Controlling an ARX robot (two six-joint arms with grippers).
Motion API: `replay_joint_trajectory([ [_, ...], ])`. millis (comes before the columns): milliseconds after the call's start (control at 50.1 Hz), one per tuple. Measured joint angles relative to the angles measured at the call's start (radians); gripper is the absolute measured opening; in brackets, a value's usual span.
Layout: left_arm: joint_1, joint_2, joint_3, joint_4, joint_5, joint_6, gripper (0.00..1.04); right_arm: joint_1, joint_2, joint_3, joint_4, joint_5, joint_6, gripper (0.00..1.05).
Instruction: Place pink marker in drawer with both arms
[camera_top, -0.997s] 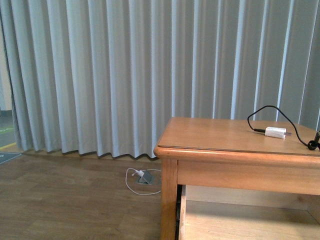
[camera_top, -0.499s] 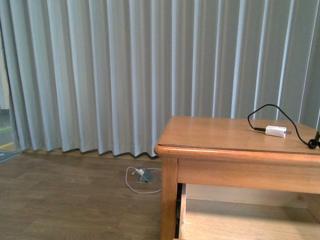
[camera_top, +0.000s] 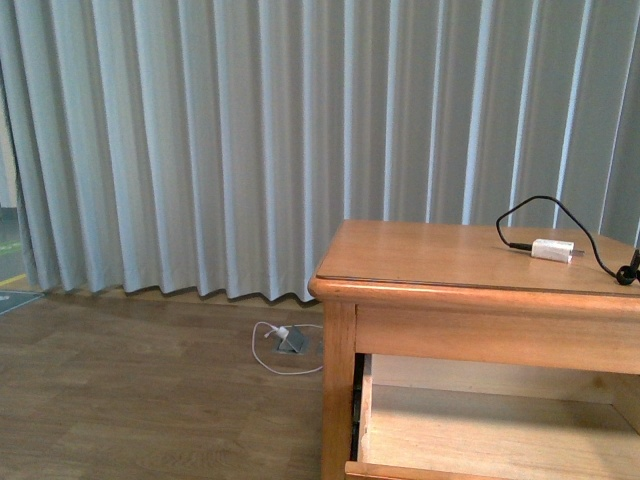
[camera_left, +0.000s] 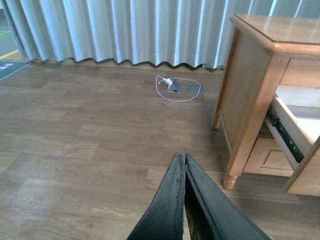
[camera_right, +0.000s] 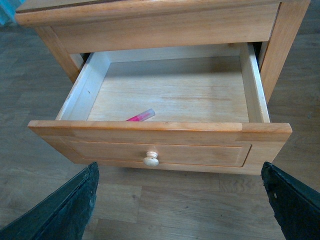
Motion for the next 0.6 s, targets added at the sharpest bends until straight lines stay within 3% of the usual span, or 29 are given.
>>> replay_joint_trajectory([
  [120,0.000,-0.087,0.000,-0.065,0.000,0.000,0.07,0.000,0.000,0.000,0.000,0.000,0.000,0.96],
  [219,0.000,-0.089,0.000,-0.069,0.000,0.000,0.25,0.000,-0.001,0.000,0.002,0.002,-0.001,0.96],
  [299,0.000,-0.090,0.000,-0.069,0.000,0.000,0.40,0.007,-0.023,-0.065,0.203,0.076,-0.021,0.96],
  [359,0.000,-0.091,0.000,-0.069,0.000,0.000,0.50,0.005,-0.017,-0.061,0.250,0.074,-0.024,0.96],
  [499,0.000,-0.091,0.000,-0.069,0.000,0.000,0.75,0.011,0.062,-0.018,0.109,0.013,-0.037,0.96],
  [598,0.000,-0.091,0.000,-0.070,0.000,0.000,1.00,0.063,0.231,0.018,-0.027,-0.041,-0.052,0.96],
])
